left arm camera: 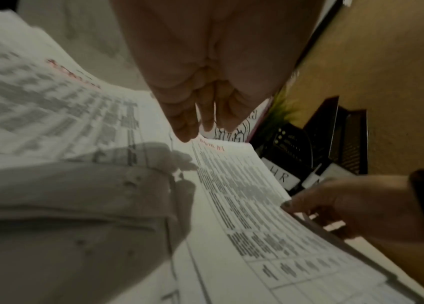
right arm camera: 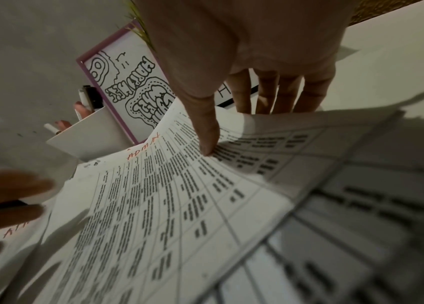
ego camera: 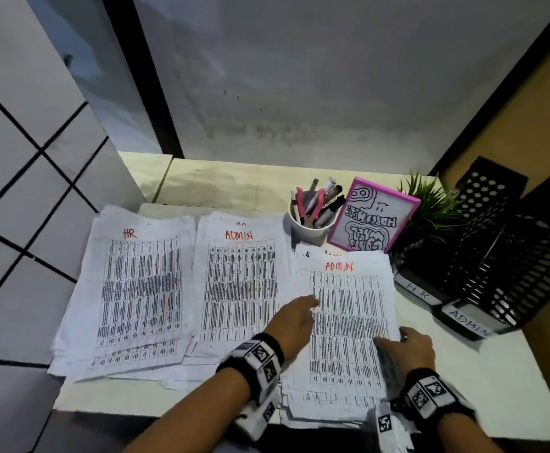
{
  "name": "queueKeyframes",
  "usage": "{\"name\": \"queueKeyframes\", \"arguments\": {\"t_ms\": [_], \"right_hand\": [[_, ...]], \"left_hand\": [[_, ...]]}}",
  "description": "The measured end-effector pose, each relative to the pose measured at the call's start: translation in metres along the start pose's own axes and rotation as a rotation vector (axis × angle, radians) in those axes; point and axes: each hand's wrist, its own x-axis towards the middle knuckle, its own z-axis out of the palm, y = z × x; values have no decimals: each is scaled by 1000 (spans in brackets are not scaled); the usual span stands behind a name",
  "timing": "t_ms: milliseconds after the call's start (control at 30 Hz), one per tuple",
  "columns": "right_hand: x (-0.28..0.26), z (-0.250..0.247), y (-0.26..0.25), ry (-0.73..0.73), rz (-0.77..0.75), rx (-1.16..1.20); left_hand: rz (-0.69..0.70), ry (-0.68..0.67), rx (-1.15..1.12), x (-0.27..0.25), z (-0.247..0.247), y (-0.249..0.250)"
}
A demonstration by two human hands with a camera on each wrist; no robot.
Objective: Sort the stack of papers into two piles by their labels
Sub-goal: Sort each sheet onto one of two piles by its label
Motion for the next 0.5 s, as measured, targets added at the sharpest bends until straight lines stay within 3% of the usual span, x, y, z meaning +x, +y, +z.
{"name": "queueKeyframes", "arguments": {"t_ms": [100, 233, 400, 500], "right_hand": [[-5, 2, 1, -5, -17, 14], [-9, 4, 5, -7, -47, 37], [-16, 7, 6, 32, -99, 53], [-25, 7, 3, 66, -111, 58]], "left_hand": [[-137, -97, 139, 13, 16, 7], [-287, 7, 254, 20, 22, 13], [-421, 147, 89, 18, 26, 14], [-431, 221, -54, 18, 29, 10]]}}
